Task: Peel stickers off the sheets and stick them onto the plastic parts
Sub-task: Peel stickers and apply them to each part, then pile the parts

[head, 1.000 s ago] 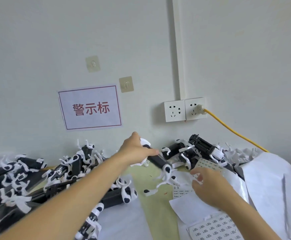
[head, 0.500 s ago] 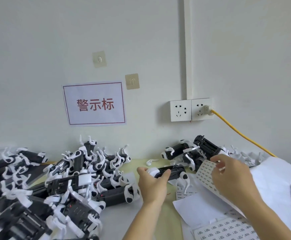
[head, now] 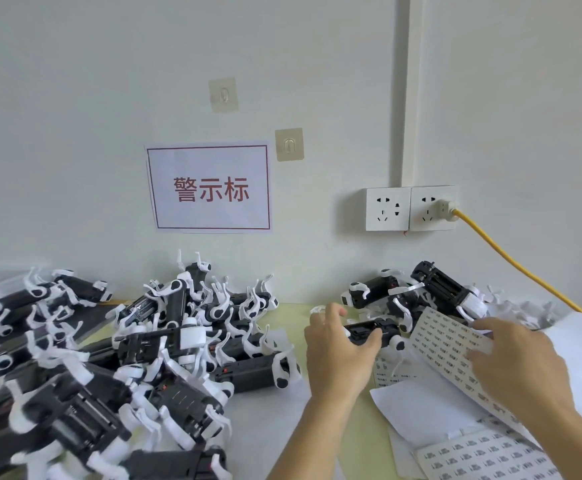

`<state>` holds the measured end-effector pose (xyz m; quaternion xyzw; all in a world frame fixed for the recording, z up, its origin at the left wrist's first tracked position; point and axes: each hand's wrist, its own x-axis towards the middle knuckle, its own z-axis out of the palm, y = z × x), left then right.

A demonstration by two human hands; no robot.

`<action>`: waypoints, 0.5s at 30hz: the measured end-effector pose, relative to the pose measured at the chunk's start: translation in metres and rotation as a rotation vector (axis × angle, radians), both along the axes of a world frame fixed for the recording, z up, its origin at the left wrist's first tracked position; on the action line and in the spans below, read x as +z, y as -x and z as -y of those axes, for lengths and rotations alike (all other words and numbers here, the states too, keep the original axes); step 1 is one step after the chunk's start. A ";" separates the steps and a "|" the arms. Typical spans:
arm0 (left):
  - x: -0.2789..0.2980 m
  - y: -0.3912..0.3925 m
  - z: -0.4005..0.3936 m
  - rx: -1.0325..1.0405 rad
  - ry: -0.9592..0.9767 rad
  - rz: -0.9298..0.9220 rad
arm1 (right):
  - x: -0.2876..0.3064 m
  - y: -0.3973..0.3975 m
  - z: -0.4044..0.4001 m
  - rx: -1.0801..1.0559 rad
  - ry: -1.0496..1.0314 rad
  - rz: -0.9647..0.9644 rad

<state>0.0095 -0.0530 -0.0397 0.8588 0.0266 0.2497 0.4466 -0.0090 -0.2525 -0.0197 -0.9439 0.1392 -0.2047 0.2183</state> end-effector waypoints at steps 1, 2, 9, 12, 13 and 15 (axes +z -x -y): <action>0.001 0.000 0.000 0.019 -0.042 0.055 | 0.001 0.001 -0.002 0.030 -0.080 0.036; 0.003 -0.001 0.001 0.038 -0.077 0.117 | 0.003 0.001 -0.003 0.064 -0.176 0.074; 0.011 0.008 0.012 -0.062 -0.128 0.506 | 0.018 0.004 -0.013 0.349 -0.739 0.231; 0.016 0.017 0.024 -0.245 0.022 0.469 | 0.020 0.008 -0.022 0.470 -0.845 0.252; 0.017 0.019 0.028 -0.292 0.073 0.424 | 0.020 0.008 -0.025 0.490 -0.855 0.259; 0.018 0.023 0.034 -0.311 0.134 0.358 | 0.021 0.009 -0.030 0.531 -0.877 0.273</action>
